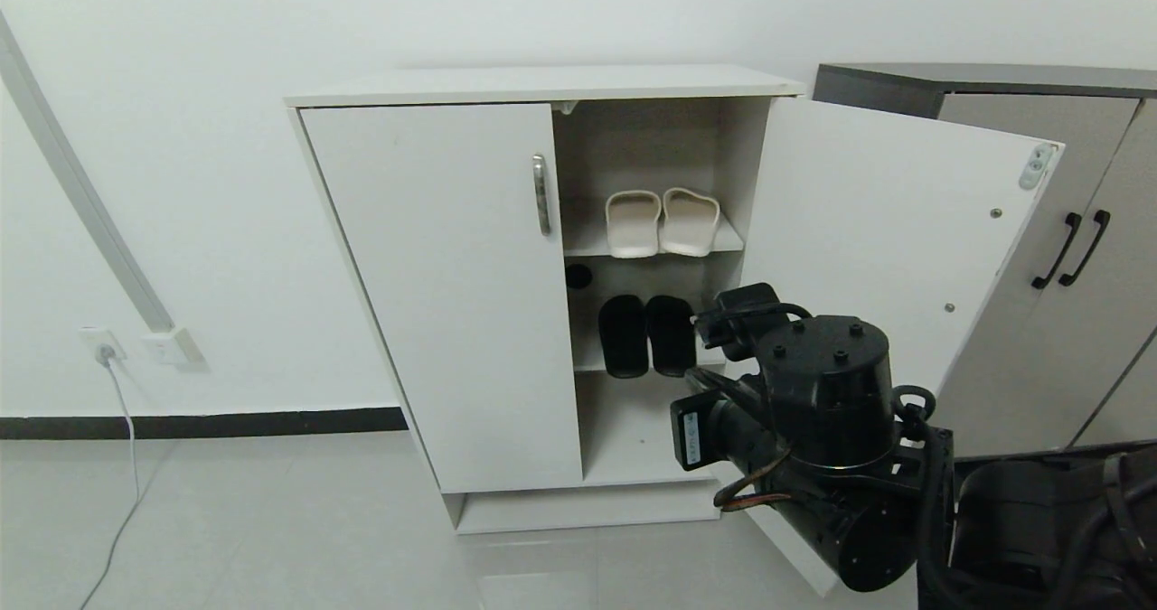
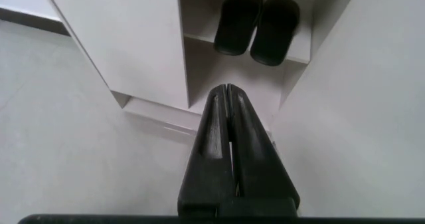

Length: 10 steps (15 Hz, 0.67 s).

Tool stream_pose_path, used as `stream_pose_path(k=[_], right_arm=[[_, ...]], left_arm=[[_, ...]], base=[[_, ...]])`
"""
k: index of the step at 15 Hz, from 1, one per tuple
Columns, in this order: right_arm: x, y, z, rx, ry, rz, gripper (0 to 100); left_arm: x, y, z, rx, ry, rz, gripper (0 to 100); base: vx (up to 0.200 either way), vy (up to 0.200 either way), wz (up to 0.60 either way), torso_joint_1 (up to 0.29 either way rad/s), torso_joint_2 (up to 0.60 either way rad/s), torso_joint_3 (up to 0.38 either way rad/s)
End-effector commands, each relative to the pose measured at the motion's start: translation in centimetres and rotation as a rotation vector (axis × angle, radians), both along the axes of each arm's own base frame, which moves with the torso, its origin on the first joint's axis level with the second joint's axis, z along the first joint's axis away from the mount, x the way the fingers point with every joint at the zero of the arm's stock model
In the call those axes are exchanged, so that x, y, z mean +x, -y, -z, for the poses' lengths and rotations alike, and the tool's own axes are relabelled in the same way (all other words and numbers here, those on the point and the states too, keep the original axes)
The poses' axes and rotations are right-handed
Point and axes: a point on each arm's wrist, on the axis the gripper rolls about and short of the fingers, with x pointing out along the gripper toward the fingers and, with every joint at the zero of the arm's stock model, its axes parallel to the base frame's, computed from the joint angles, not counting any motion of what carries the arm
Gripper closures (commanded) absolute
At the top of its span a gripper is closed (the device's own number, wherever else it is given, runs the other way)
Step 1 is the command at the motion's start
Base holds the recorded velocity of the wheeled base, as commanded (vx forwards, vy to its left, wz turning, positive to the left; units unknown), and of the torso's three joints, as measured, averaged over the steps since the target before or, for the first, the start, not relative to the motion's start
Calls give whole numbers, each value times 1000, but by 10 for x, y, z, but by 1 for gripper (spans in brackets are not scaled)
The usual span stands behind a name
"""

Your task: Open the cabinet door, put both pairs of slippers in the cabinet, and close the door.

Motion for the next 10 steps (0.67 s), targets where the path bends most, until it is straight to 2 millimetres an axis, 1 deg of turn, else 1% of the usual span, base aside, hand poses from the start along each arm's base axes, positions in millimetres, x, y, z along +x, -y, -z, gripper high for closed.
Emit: stream_pose_path(k=[1, 9, 10], right_arm=[[0, 0, 2, -7, -5, 0, 100], [-1, 1, 4, -17, -7, -1, 100], [-1, 1, 4, -19, -8, -1, 100]], left_arm=[[0, 0, 0, -1, -1, 0, 100], [0, 0, 0, -1, -1, 0, 100], [0, 0, 0, -1, -1, 0, 100]], base=[[0, 0, 0, 0, 0, 0], [0, 0, 0, 0, 0, 0], [0, 0, 0, 2, -66, -95]])
